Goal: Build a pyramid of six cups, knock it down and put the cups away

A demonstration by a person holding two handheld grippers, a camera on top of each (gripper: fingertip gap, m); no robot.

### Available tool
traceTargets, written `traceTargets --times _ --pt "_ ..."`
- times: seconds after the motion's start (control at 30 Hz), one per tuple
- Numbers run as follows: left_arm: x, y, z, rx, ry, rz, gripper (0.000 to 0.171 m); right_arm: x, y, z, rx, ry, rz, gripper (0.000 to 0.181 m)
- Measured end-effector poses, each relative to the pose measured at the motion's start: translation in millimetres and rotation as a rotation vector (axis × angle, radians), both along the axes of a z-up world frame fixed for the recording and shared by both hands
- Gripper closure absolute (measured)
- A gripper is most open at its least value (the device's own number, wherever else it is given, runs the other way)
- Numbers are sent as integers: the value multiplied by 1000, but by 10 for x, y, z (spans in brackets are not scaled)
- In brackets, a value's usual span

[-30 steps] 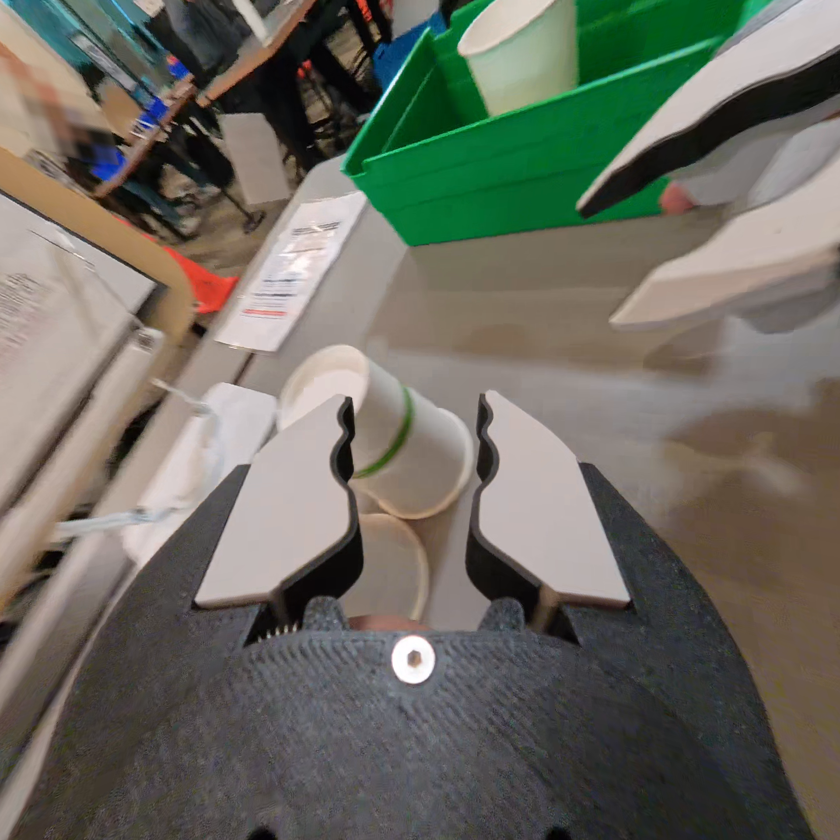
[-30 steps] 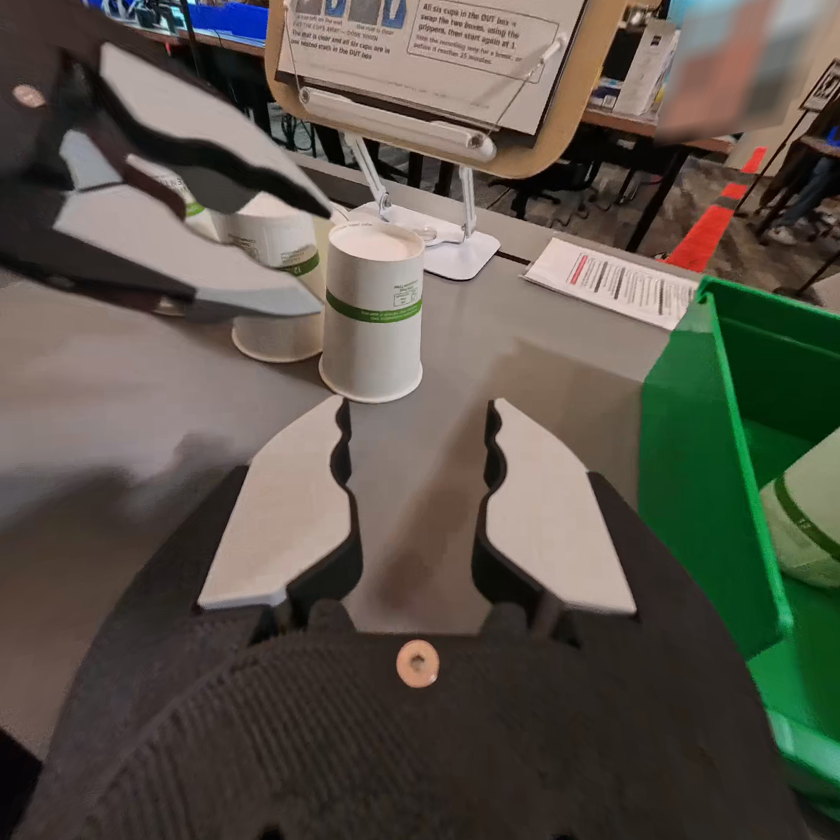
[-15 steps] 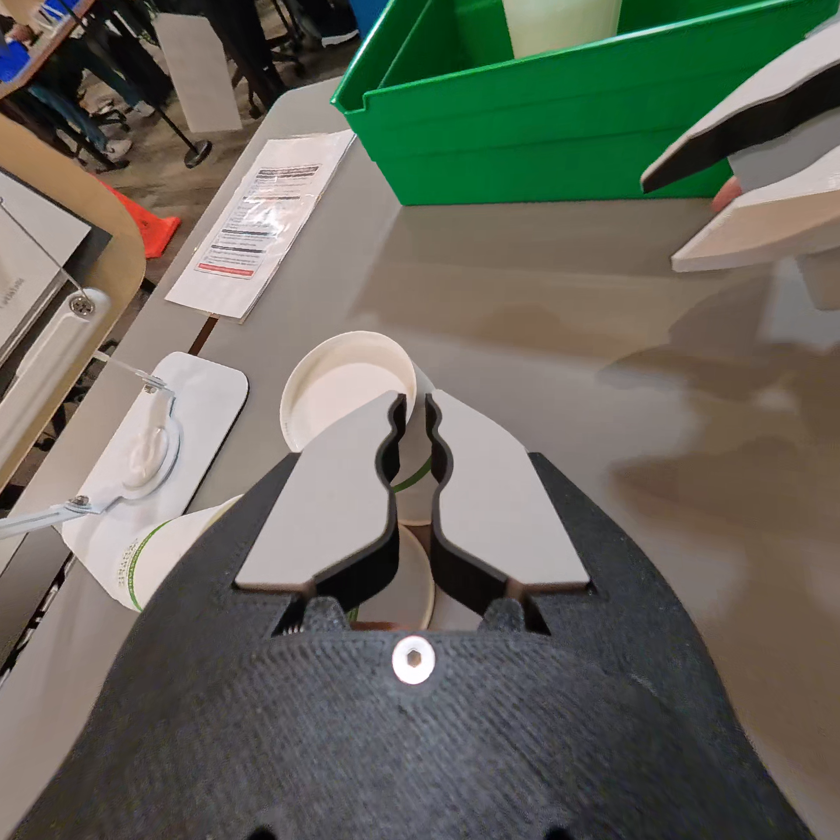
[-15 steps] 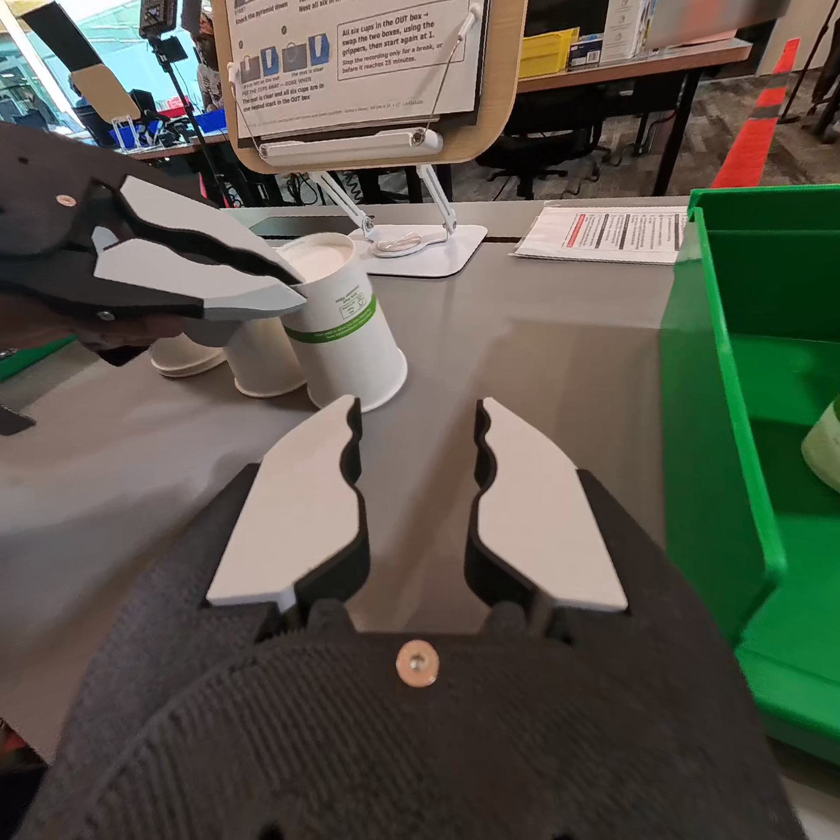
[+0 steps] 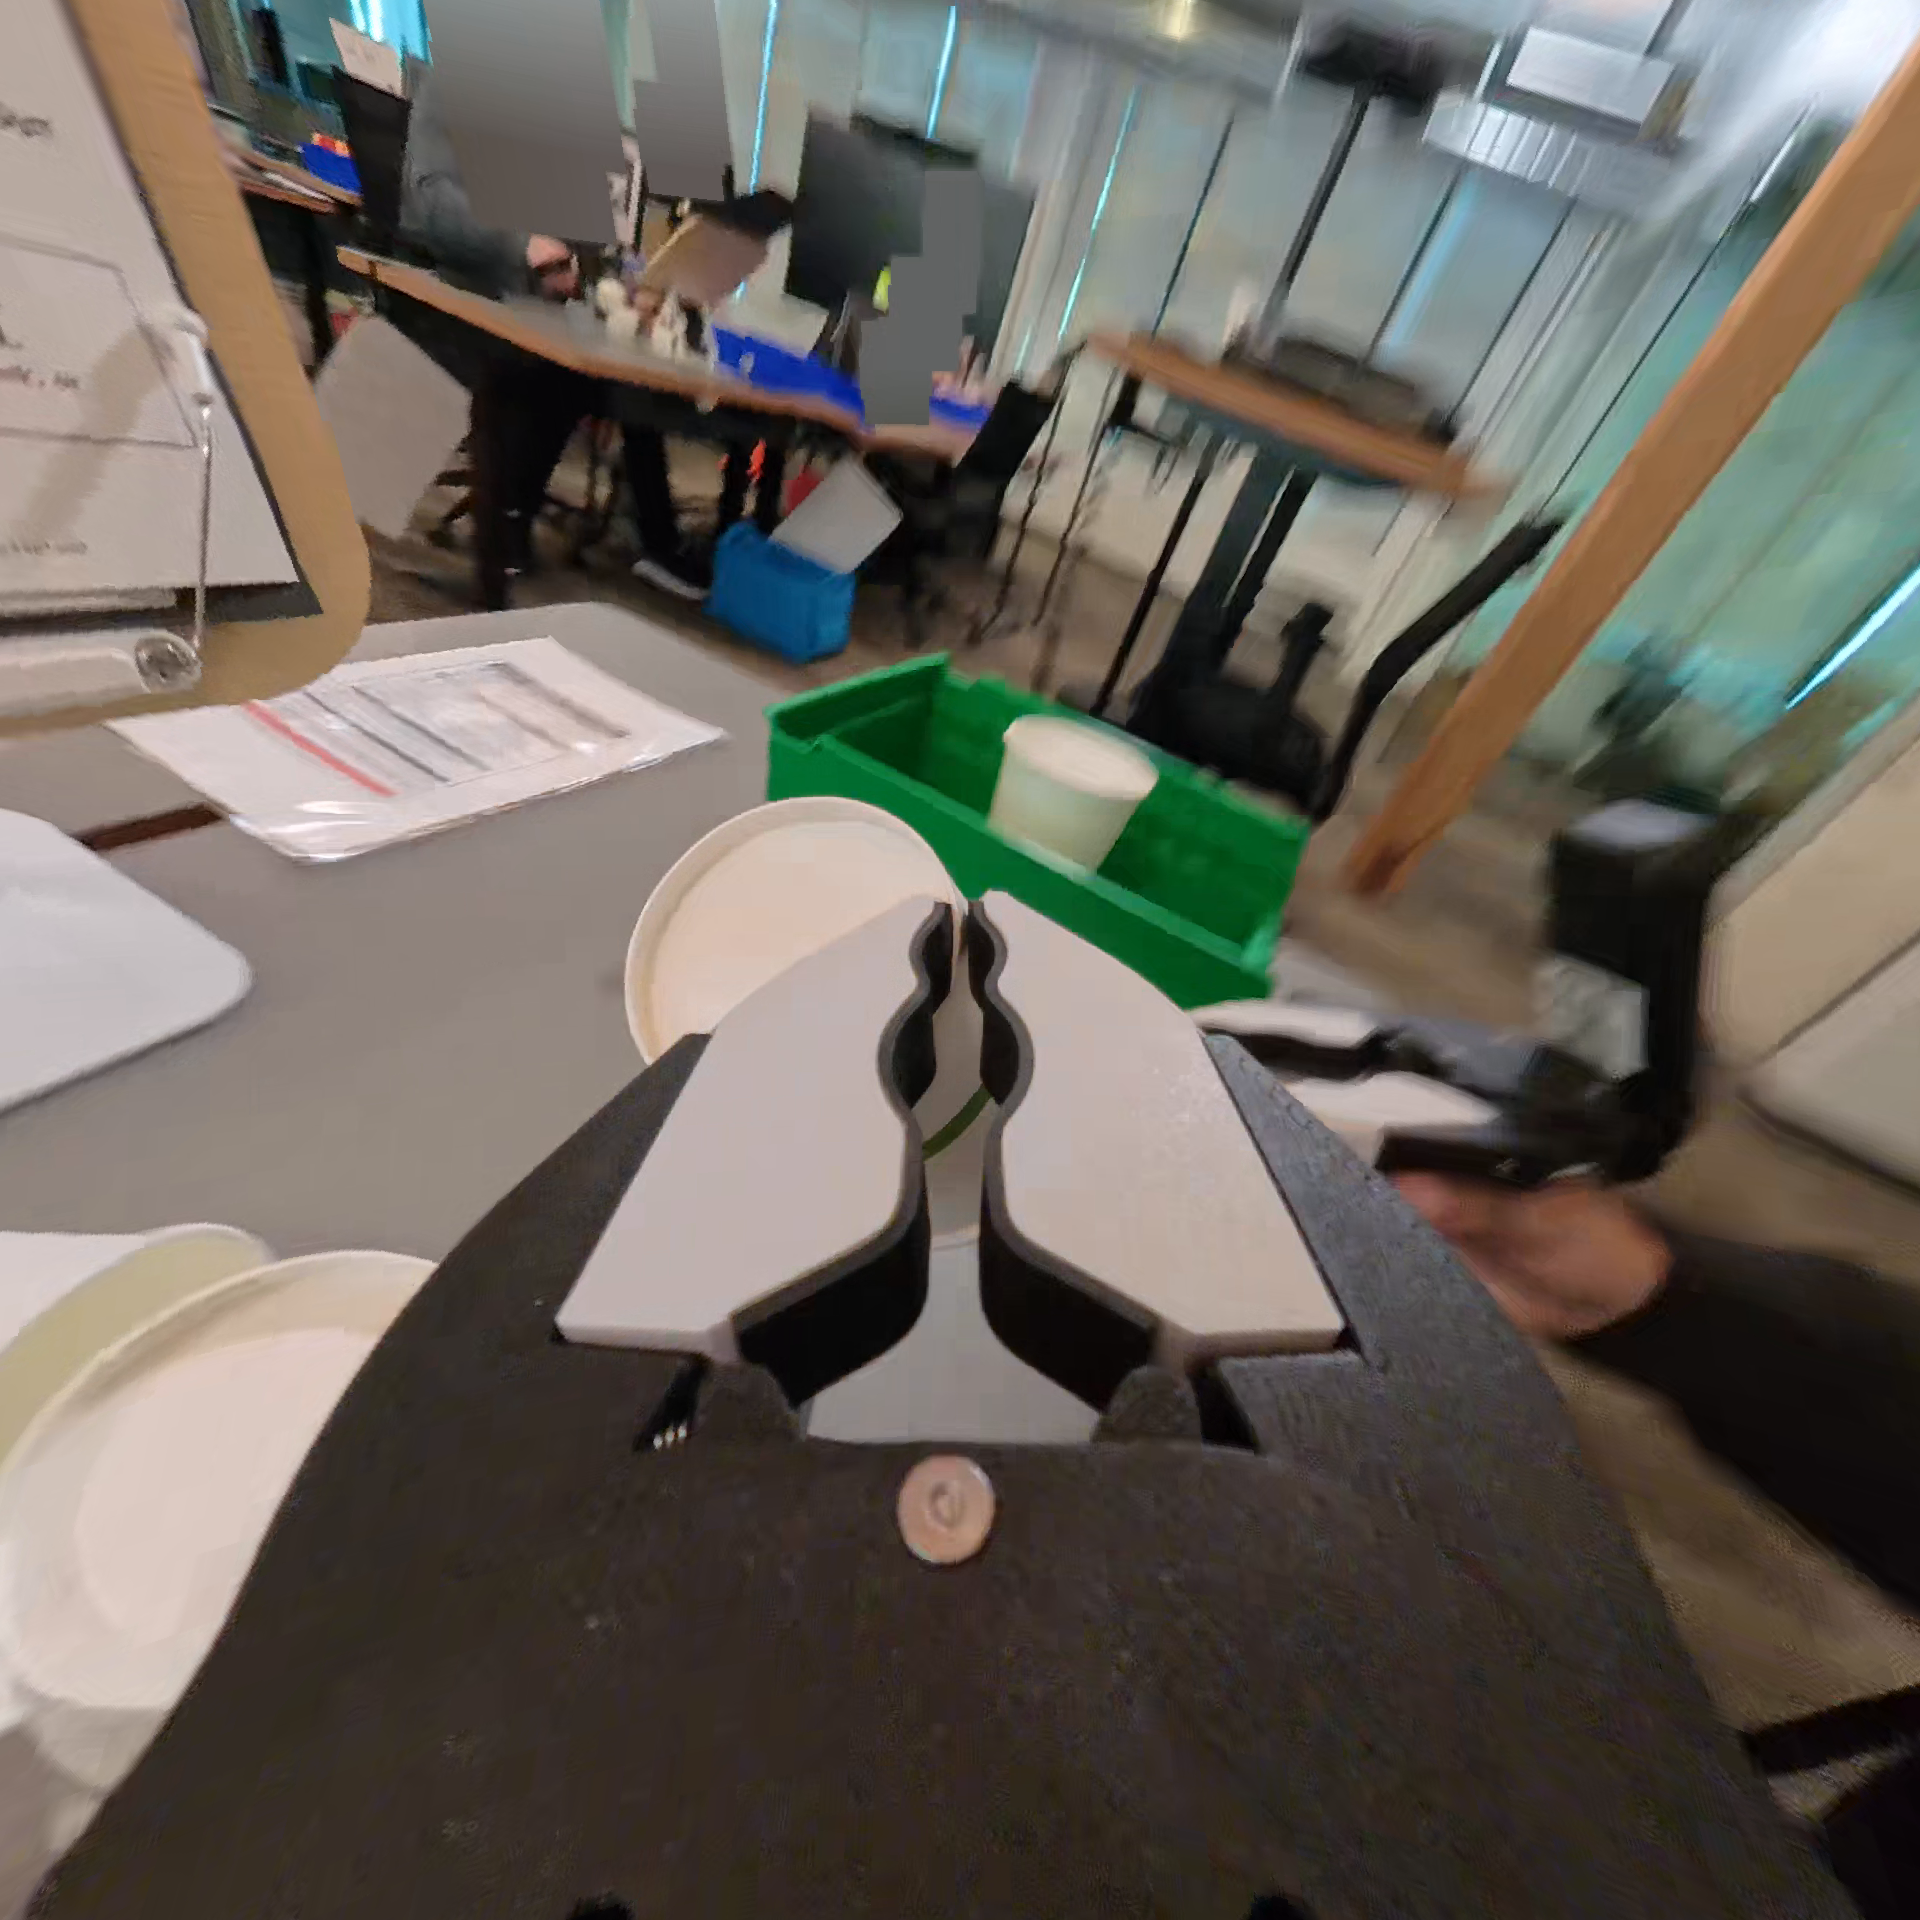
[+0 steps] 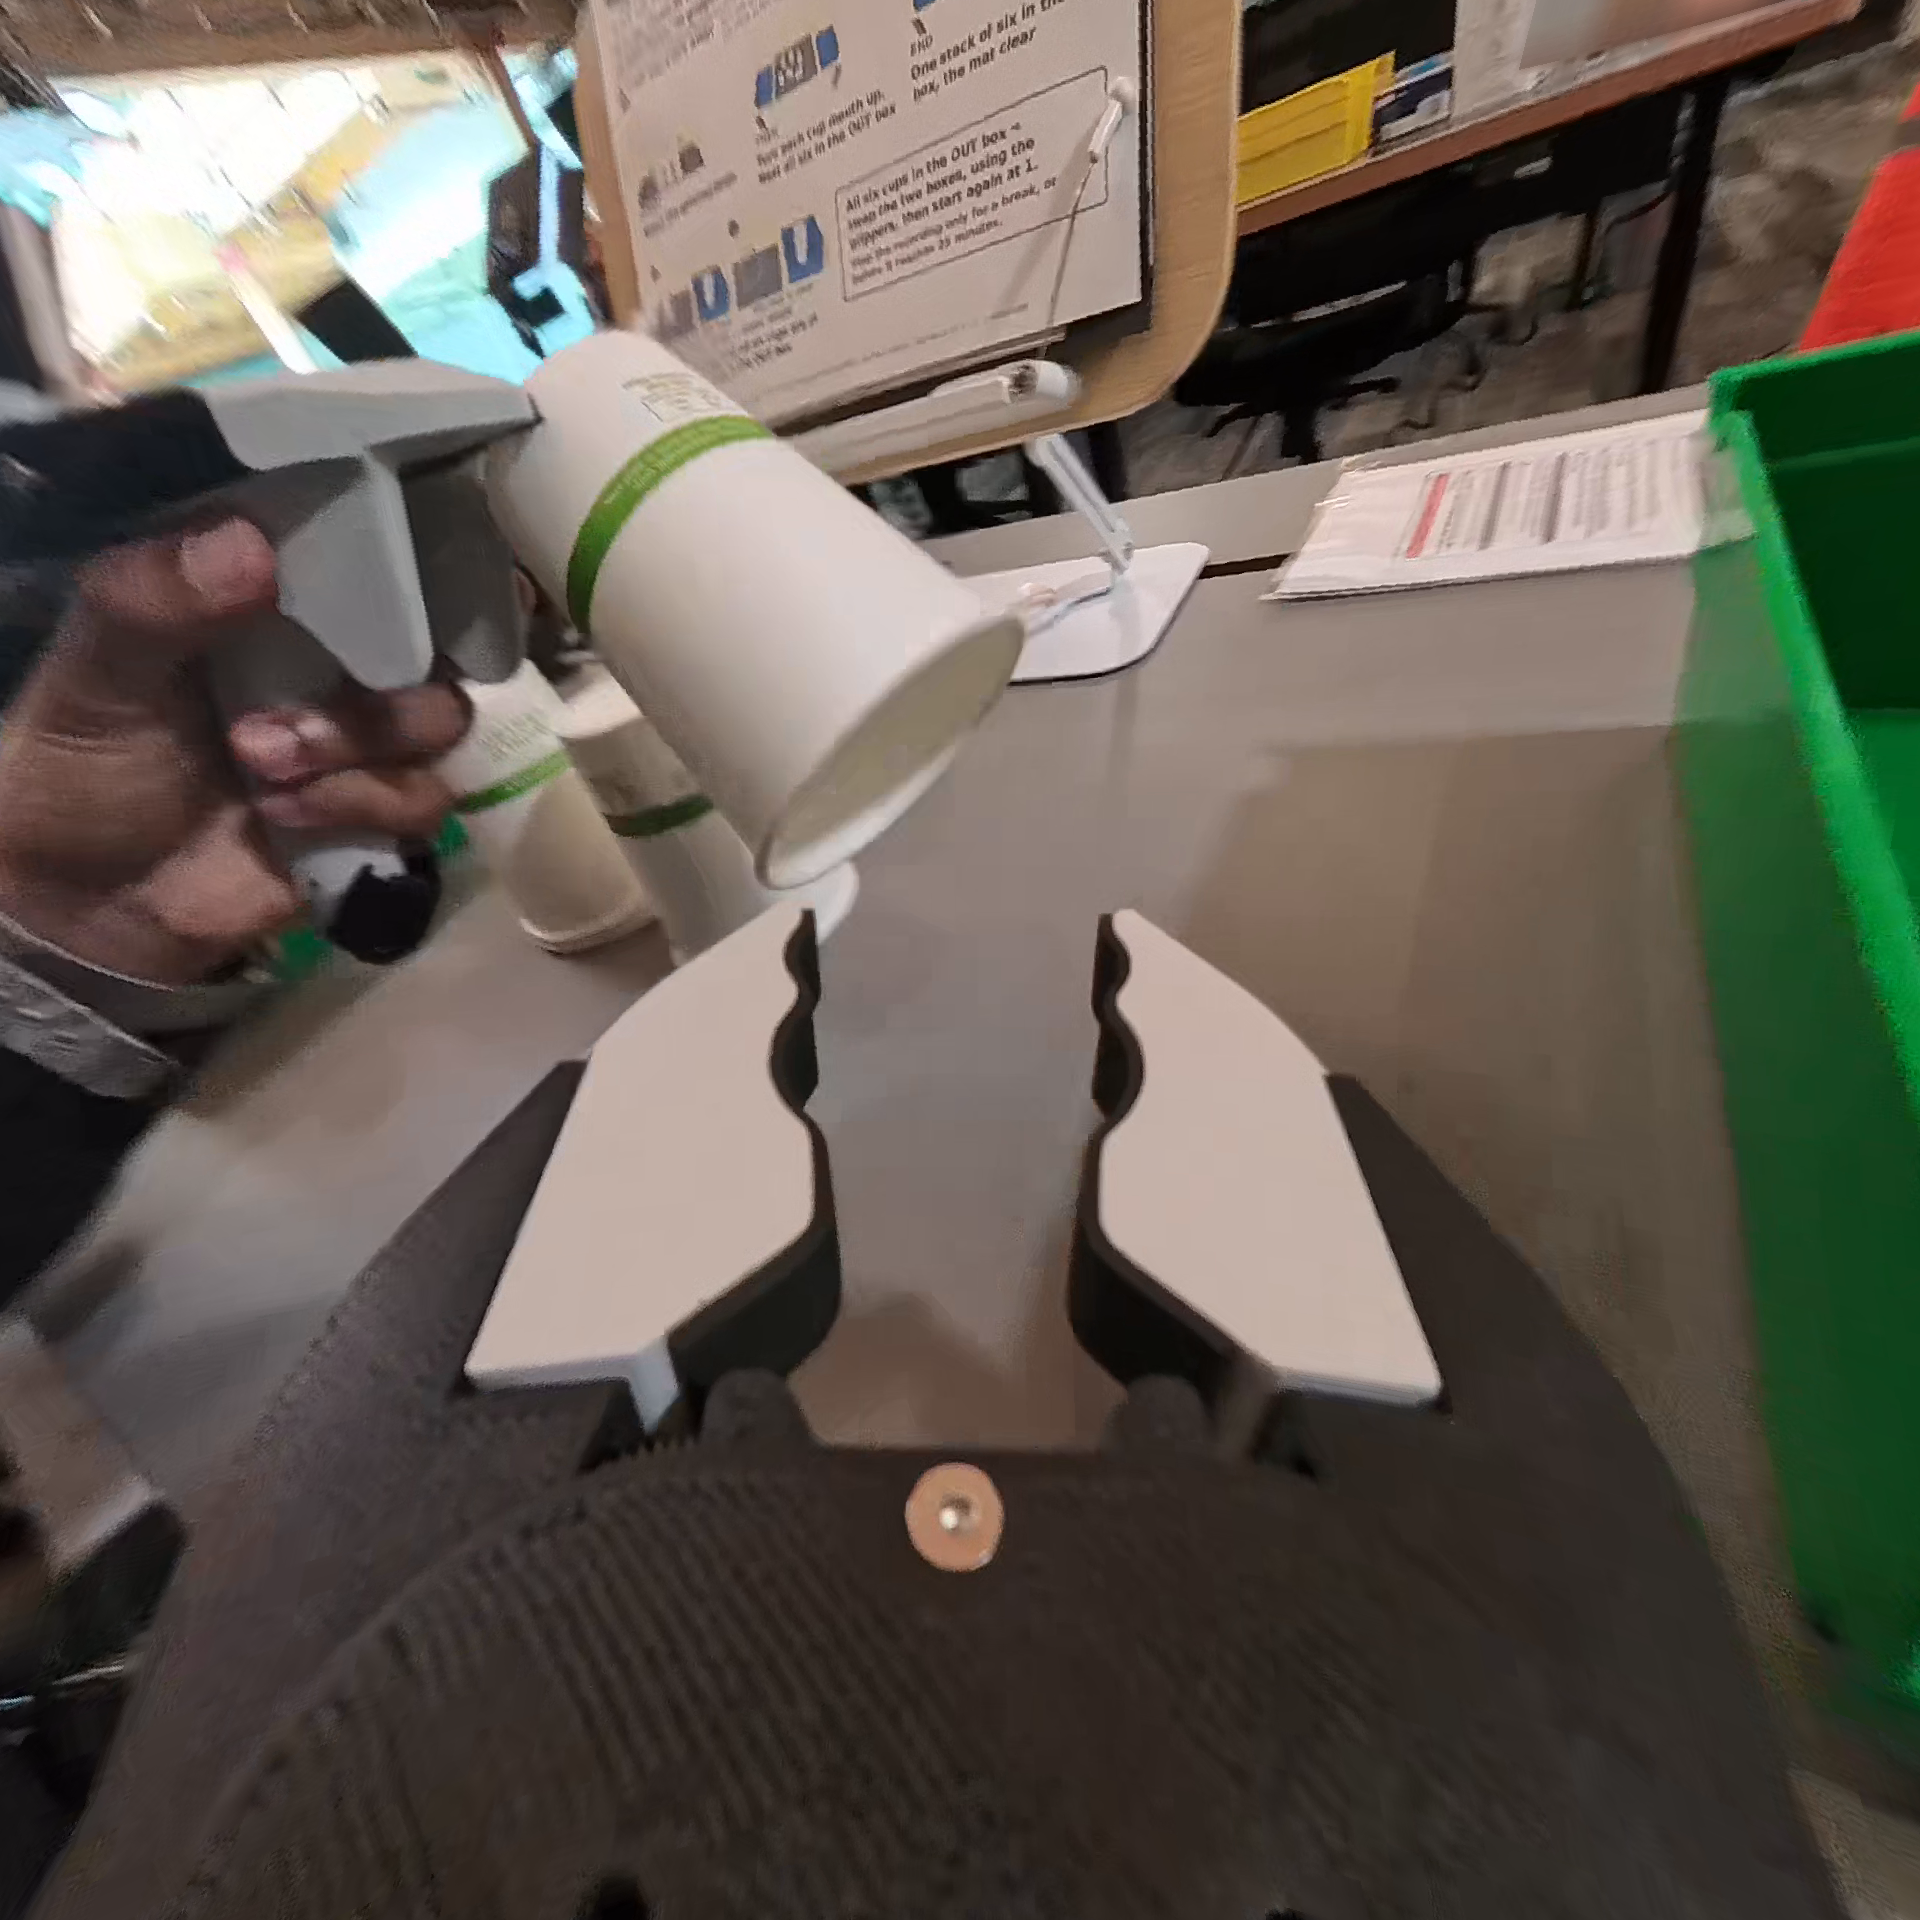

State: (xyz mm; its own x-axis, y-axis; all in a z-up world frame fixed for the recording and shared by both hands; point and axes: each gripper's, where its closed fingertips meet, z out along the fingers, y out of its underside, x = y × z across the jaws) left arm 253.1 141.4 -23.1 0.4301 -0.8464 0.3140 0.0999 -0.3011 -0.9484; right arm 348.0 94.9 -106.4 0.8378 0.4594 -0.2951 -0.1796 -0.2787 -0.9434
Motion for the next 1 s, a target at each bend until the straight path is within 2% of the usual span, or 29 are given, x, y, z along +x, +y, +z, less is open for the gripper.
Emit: traceTargets --times 0.07,0.17,0.33,0.57,0.63,0.7,0.77,1.0 --pt "-109 -14 130 -97 -176 -46 168 -102 -30 75 -18 124 63 121" --pt "-232 -28 213 -197 -335 -77 168 -264 -112 278 50 220 162 111" --pt "-395 -6 293 -260 -514 -53 169 -356 -203 605 255 223 121 126" --pt "-399 -120 257 -300 -598 -79 169 -602 -273 713 252 321 185 131" --pt "-366 -159 219 -296 -585 -83 169 -649 -307 753 289 291 204 145" --pt "-322 -216 197 -283 -565 -103 169 -629 -296 774 334 224 168 156" --pt "-315 -245 203 -280 -570 -110 169 -578 -272 782 356 185 130 175" --pt "-315 -290 193 -234 -524 -118 169 -521 -222 763 308 225 149 176"
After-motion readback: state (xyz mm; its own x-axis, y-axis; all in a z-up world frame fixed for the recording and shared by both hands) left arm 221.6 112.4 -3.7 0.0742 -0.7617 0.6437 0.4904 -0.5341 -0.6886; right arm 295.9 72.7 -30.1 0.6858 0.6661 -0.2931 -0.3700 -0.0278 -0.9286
